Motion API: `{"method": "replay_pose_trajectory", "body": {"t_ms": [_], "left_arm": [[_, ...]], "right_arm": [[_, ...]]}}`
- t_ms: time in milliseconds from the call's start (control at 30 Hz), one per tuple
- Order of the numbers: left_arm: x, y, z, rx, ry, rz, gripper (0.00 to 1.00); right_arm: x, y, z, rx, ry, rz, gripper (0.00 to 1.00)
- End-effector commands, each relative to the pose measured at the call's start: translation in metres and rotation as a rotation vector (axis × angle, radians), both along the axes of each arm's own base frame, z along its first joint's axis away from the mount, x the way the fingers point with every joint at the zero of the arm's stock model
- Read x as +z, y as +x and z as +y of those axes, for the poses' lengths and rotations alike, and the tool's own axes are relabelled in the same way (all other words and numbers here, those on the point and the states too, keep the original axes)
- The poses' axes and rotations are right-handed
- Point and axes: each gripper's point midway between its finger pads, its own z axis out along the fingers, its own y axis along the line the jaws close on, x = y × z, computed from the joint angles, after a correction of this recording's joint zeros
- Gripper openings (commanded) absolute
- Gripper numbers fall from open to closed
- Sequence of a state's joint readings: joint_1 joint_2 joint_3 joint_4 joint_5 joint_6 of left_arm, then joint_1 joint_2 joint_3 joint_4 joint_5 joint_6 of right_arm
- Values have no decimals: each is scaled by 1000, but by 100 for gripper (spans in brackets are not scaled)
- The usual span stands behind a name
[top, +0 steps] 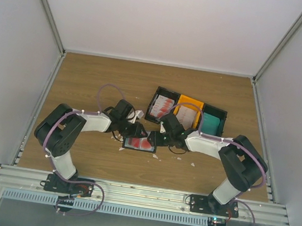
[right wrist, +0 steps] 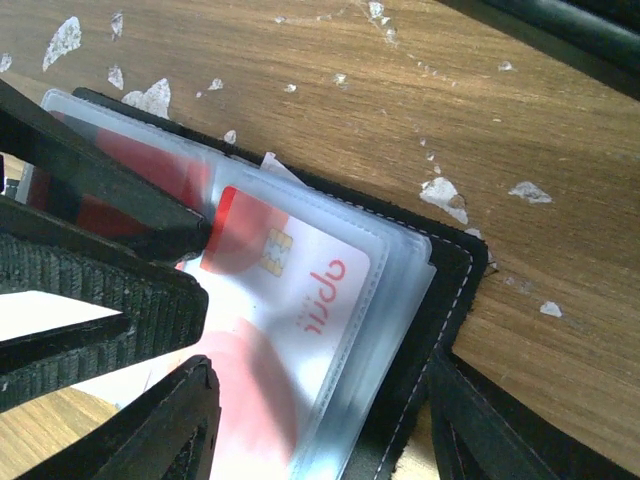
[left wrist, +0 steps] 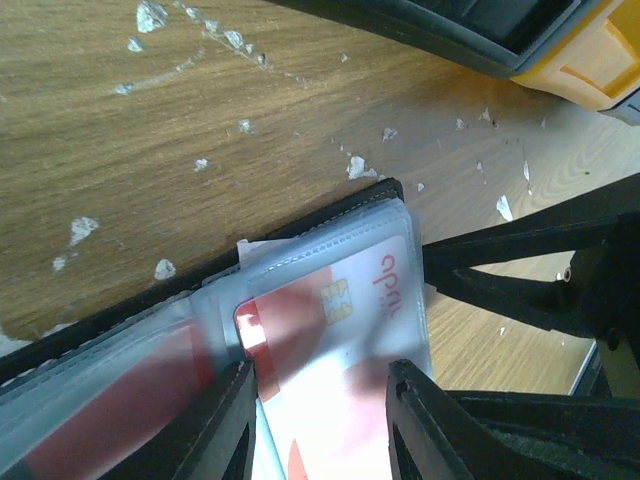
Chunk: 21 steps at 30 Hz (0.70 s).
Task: Put the credit cards into the card holder
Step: Insert the credit card into the card holder.
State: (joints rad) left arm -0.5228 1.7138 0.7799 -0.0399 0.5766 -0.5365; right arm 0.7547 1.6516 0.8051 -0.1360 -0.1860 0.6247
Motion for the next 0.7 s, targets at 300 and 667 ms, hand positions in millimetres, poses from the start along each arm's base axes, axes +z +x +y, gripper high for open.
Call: {"method": "replay_pose_trajectory", "body": {"t_ms": [300, 667], "left_arm": [[53, -3, 13, 27, -5, -172, 50], [78, 4, 57, 238, 80, -348, 82]], "right_arm": [[30, 11, -28, -110, -27, -111, 58], [88, 14, -67, -283, -55, -206, 65]]}}
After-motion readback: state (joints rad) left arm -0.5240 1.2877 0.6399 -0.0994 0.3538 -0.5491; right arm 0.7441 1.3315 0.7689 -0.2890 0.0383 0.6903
